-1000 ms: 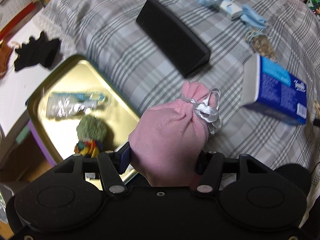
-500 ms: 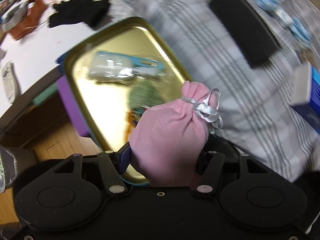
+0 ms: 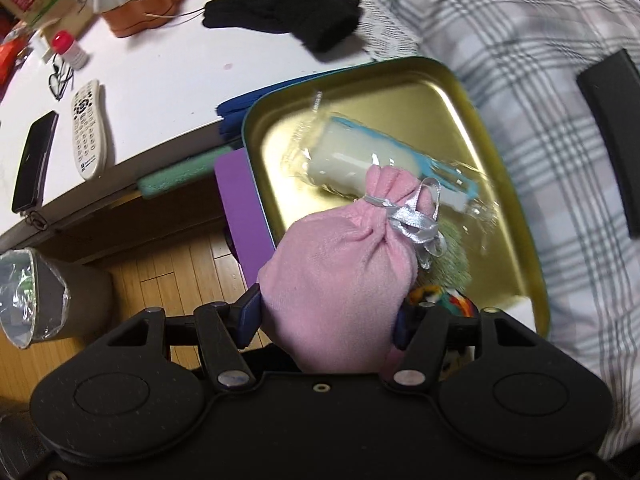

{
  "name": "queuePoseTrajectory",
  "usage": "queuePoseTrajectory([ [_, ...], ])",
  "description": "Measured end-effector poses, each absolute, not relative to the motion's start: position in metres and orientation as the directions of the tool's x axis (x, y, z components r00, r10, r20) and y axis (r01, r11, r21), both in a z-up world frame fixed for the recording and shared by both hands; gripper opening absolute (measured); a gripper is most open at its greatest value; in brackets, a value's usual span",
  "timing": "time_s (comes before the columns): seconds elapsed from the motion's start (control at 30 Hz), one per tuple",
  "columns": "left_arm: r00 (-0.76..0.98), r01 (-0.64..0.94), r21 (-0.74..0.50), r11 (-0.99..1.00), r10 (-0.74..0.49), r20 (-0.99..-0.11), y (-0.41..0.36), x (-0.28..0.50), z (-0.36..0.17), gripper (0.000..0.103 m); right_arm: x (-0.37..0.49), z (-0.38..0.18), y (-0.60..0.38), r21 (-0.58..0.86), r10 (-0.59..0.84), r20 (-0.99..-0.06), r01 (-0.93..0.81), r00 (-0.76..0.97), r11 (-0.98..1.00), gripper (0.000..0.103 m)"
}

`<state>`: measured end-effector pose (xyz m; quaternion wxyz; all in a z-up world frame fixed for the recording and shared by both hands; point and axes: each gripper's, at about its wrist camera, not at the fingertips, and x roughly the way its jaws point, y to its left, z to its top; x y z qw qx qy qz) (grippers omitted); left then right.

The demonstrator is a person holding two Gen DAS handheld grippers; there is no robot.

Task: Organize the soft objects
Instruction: 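Carry the pouch and keychain into the gold tray and open both tools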

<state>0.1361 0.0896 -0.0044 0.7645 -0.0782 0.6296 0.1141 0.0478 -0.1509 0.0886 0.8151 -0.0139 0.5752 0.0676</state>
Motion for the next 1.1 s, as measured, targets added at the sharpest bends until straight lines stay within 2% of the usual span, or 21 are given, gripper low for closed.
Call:
queuePoseTrajectory([
  [0.23, 0.21, -0.319, 0.027, 0.947, 0.099, -0.973, 0.084, 0.149, -0.009, 0.06, 0.07, 0.083, -0.119, 0.054, 0.106, -0.94, -0.164, 0.324, 0.985, 0.052],
  [0.53, 0.243, -0.308, -0.045, 0.95, 0.033, -0.97, 0.078, 0.147, 0.0, 0.06, 0.095, 0.081, -0.084, 0.058, 0.125, -0.936, -0.208, 0.33, 0.976, 0.052],
  [0.93, 0.298, -0.335, -0.081, 0.939, 0.024, -0.954, 0.095, 0.149, 0.017, 0.067, 0.121, 0.057, -0.059, 0.053, 0.115, -0.951, -0.216, 0.287, 0.975, 0.053],
  [1.03, 0.305, -0.336, -0.058, 0.94, 0.051, -0.951, 0.095, 0.147, 0.019, 0.07, 0.126, 0.055, -0.054, 0.065, 0.134, -0.945, -0.231, 0.298, 0.971, 0.057],
  [1.07, 0.305, -0.334, -0.055, 0.941, 0.053, -0.951, 0.095, 0.146, 0.019, 0.071, 0.127, 0.055, -0.053, 0.068, 0.139, -0.943, -0.232, 0.302, 0.97, 0.066],
  [1.1, 0.304, -0.332, -0.054, 0.942, 0.052, -0.951, 0.094, 0.146, 0.019, 0.071, 0.129, 0.054, -0.053, 0.074, 0.144, -0.942, -0.23, 0.303, 0.97, 0.07],
])
